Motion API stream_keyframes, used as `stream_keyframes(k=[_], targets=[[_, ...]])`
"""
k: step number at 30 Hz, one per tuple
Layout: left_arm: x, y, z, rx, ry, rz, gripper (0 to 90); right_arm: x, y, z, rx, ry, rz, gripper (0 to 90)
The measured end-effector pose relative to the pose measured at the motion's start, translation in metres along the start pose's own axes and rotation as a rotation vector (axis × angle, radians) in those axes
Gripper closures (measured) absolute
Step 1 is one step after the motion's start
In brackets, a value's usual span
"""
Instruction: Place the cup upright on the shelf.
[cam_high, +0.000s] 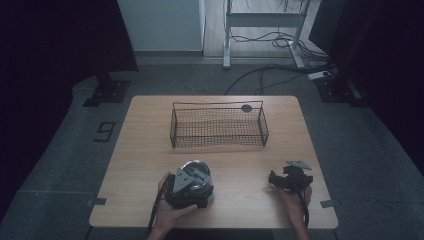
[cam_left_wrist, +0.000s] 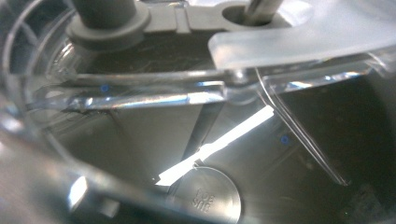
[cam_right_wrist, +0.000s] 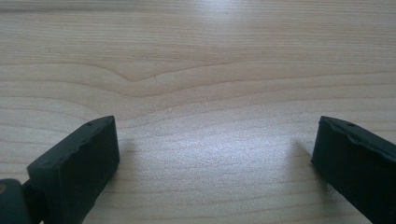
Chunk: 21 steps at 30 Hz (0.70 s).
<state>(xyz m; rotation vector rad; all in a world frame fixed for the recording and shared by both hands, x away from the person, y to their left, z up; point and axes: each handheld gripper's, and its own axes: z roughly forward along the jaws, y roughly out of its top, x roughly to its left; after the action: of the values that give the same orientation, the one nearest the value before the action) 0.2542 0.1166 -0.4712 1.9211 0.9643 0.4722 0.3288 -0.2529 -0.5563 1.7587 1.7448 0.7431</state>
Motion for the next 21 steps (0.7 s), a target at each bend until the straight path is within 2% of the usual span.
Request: stream_keyframes(k=[21], targets=[[-0.0007,0.0008,-0.0007,0.001,-0.006,-0.026,4.1,0.0000,0.0000,0.0001,0.000,-0.001,0.001,0.3]])
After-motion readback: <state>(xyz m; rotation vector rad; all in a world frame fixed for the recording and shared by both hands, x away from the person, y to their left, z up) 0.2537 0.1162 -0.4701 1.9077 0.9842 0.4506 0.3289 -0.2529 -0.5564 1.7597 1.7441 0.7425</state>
